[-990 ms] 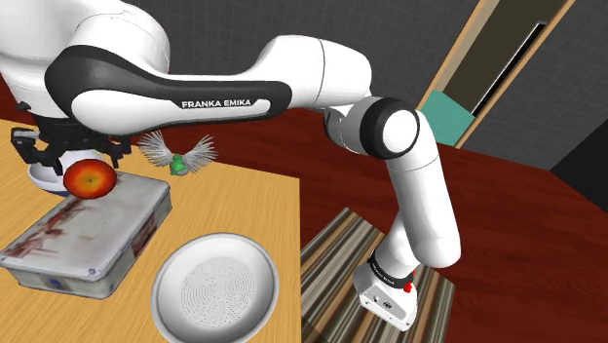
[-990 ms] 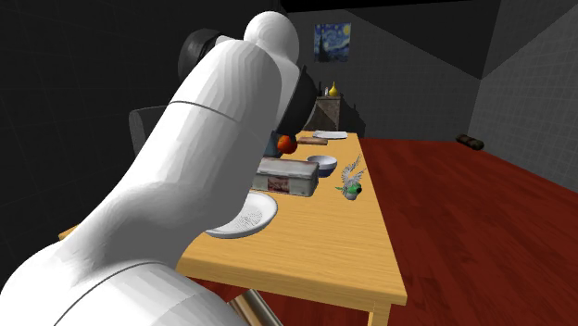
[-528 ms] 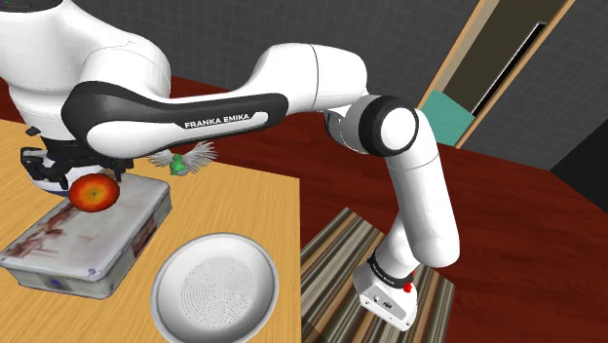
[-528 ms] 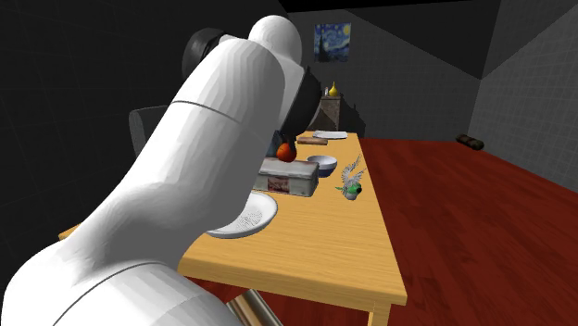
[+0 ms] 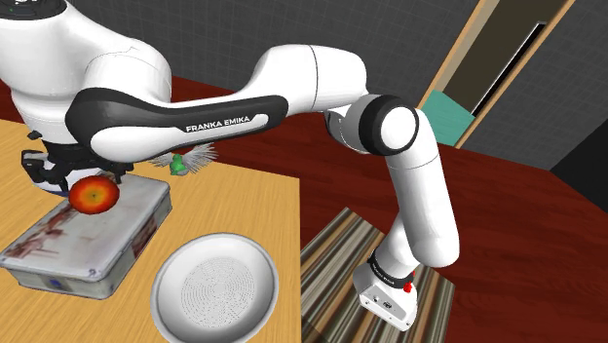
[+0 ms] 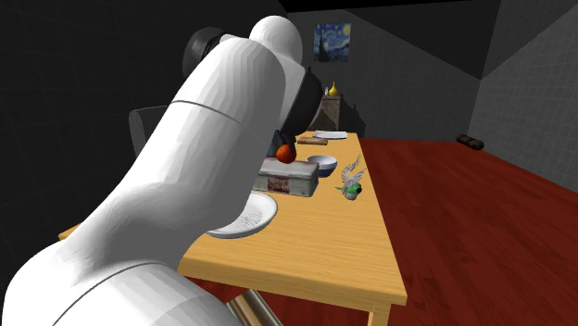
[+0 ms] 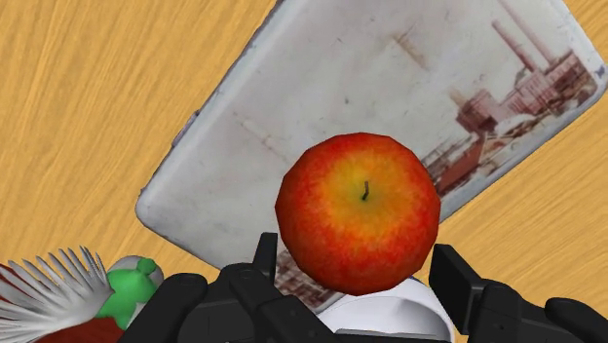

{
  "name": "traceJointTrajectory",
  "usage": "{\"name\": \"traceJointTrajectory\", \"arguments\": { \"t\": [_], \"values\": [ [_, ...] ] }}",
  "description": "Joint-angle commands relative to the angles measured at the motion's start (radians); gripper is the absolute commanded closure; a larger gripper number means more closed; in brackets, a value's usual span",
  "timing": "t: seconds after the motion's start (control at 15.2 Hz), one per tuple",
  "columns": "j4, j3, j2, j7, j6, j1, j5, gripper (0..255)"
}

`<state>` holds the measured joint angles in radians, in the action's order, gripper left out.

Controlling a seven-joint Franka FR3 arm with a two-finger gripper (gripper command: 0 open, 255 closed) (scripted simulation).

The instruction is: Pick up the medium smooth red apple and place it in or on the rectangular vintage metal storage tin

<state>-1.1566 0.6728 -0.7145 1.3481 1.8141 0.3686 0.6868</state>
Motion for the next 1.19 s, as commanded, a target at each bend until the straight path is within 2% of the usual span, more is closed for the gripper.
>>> {"name": "traceJointTrajectory", "arguments": {
  "t": [0.0, 0.33, 0.59, 1.12],
  "values": [
    [-0.005, -0.001, -0.003, 0.000, 0.000, -0.001, 0.000, 0],
    [-0.001, -0.002, -0.004, -0.001, -0.002, 0.000, 0.000, 0],
    [0.084, 0.010, 0.022, -0.022, -0.104, 0.032, -0.017, 0],
    [0.084, 0.010, 0.022, -0.022, -0.104, 0.032, -0.017, 0]
  ]
}}
